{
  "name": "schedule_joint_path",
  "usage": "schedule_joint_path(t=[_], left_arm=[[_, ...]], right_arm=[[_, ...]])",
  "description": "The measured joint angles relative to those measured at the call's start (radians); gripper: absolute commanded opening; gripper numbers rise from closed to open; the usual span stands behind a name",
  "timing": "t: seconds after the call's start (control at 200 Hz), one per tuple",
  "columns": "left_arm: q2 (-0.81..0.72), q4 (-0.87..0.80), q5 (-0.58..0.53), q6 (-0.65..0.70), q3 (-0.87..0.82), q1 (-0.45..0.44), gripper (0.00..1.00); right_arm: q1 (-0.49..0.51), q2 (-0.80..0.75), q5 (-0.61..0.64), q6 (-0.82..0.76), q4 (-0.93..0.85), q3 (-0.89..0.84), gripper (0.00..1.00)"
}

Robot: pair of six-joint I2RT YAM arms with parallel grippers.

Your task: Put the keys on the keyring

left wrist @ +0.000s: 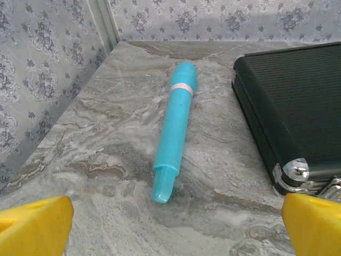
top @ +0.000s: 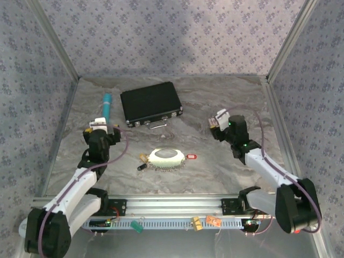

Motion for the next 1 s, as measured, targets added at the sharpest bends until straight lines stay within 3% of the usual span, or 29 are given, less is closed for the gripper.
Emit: schedule_joint_path(t=[0.105,0.425,0.64,0.77,0.999], left_arm=[[0.062,0.108,0.022,0.008,-0.026,0.04,1.0],[0.329,0.389,0.138,0.064,-0.062,0.097,1.0],[0.491,0.539,0.222,0.12,-0.061,0.118,1.0],[0.643,0.685,0.255,0.13,-0.056,0.147,1.0],[0.67,0.617,0.304,0.09,0.028,0.222,1.0]], right_arm=[[-0.081,0.116,0.027,0.035,0.176,-0.064,0.6],[-0.114,0.277,-0.044,0.016,0.504,-0.058,0.6],[-0.106,0.225,-0.024,0.015,0.327,0.039,0.59],[-0.127,0.15,-0.044,0.023,0.36,-0.027,0.59],[-0.18,0.243,-0.108,0.024,0.431,-0.151,0.61]])
